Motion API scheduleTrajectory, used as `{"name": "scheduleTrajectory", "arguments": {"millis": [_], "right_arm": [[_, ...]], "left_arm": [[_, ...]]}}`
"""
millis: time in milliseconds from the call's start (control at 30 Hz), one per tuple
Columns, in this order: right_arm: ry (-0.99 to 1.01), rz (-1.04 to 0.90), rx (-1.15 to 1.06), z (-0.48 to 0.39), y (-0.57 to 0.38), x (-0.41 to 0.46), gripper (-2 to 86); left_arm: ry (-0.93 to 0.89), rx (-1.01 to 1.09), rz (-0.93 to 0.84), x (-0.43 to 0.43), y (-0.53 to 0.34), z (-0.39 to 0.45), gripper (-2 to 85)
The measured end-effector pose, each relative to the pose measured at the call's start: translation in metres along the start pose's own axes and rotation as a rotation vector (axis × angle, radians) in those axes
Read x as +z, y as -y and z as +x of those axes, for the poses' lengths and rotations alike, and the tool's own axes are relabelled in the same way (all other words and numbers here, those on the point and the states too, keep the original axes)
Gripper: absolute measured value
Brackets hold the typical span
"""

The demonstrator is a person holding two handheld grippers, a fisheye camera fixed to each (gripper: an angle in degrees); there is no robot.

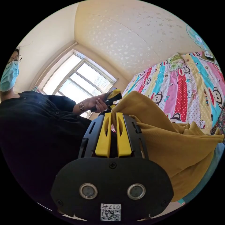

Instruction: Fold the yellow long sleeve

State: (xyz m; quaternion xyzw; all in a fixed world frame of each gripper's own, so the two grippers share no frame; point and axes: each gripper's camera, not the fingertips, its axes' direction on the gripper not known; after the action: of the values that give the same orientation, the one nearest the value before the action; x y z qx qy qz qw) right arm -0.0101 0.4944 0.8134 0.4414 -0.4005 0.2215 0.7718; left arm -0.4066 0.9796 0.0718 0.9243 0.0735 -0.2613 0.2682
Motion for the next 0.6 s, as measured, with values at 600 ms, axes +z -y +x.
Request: {"name": "scheduleTrajectory", "arguments": {"millis": [600], "right_arm": [[-0.090, 0.182, -0.058, -0.026, 0.061, 0.012, 8.8]], "left_arm": [[-0.142, 0.095, -0.078, -0.007, 0.010, 0.020, 2.7]]}}
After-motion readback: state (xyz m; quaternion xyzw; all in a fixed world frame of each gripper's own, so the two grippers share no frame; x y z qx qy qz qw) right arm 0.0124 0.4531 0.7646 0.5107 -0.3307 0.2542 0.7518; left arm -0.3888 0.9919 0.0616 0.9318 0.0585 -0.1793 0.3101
